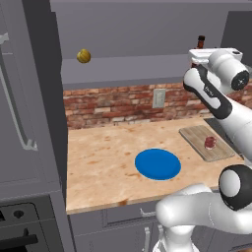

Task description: Pick the steak from the plate and place it on the cutting board. Then pick the condiment bottle from the cabinet and place it next to the cutting board.

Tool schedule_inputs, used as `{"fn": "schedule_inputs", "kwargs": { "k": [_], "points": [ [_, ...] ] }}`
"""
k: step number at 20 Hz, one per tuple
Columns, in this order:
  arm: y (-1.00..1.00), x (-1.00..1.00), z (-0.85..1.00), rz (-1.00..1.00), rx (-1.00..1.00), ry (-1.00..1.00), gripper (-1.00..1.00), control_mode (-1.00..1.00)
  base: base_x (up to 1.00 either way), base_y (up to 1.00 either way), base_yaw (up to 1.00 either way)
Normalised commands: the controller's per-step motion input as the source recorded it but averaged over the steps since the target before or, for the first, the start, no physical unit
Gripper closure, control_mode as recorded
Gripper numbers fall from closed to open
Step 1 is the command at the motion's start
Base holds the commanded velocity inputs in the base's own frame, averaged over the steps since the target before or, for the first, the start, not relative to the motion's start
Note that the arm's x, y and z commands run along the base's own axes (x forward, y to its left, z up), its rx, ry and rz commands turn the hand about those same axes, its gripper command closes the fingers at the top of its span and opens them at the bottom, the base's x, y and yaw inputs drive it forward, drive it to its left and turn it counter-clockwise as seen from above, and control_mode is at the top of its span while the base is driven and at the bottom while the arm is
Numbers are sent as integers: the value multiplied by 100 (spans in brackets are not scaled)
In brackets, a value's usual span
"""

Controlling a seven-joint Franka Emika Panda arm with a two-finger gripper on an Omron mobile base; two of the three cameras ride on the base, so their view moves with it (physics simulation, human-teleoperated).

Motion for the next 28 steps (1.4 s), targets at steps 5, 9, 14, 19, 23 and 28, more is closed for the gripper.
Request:
{"fn": "schedule_inputs", "kwargs": {
  "k": [5, 9, 14, 19, 23, 28],
  "points": [
    [-3, 16, 0, 0, 0, 0, -100, -100, 0, 0, 0],
    [-5, 16, 0, 0, 0, 0, -100, -100, 0, 0, 0],
    [-6, 15, 0, 0, 0, 0, -100, -100, 0, 0, 0],
    [-7, 13, 0, 0, 0, 0, -100, -100, 0, 0, 0],
    [-6, 11, 0, 0, 0, 0, -100, -100, 0, 0, 0],
    [-4, 10, 0, 0, 0, 0, -100, -100, 0, 0, 0]
  ]
}}
